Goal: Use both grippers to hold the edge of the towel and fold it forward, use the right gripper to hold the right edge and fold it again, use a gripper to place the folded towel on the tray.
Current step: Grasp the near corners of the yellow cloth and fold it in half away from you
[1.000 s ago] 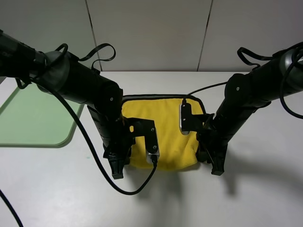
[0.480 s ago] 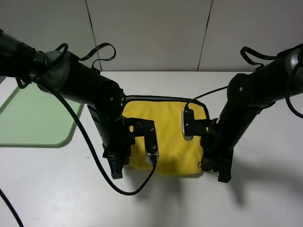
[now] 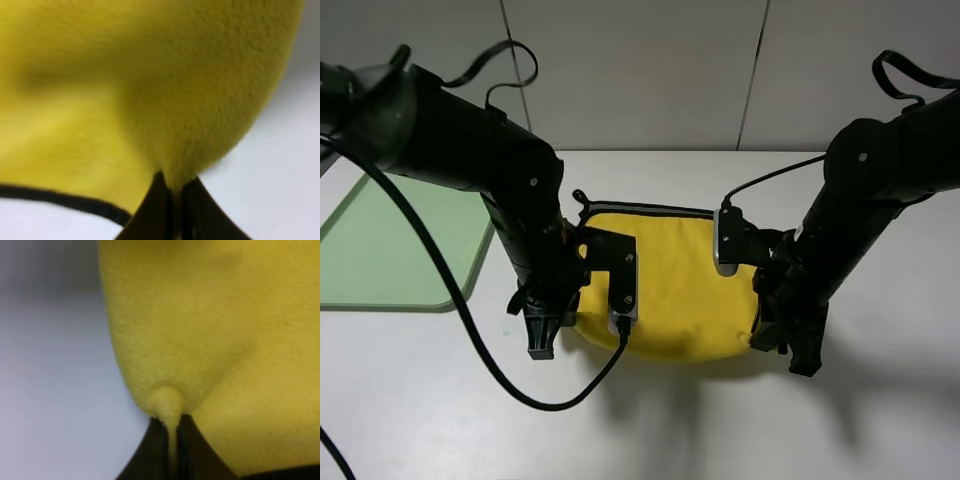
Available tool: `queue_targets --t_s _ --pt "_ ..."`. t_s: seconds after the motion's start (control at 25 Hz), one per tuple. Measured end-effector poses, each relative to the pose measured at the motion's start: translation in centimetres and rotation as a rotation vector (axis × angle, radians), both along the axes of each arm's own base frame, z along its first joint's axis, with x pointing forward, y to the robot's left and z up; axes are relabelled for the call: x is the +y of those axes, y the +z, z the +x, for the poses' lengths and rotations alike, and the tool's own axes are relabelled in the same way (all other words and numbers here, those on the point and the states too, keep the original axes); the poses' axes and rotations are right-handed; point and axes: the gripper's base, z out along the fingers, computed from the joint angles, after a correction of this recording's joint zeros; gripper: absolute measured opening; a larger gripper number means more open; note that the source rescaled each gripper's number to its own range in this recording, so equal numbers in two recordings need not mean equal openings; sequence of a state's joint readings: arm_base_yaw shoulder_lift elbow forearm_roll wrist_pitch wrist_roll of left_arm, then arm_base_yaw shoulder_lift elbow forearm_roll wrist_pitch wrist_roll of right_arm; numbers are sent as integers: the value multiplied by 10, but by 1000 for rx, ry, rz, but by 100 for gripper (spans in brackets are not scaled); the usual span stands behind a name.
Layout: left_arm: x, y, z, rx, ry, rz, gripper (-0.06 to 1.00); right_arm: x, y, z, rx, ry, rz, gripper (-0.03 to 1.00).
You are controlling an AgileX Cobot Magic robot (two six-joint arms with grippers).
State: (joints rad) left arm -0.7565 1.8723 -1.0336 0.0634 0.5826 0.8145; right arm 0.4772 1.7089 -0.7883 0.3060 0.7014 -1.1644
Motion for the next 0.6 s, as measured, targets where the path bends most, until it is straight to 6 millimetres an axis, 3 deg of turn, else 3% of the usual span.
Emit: queue_targets --t_s 0.28,0.6 --pt "6 38 -1 -111 -39 -39 0 -3 35 -7 -56 -125 56 0" --pt "13 68 -7 -158 -40 -69 0 -10 80 -26 -111 -202 129 0"
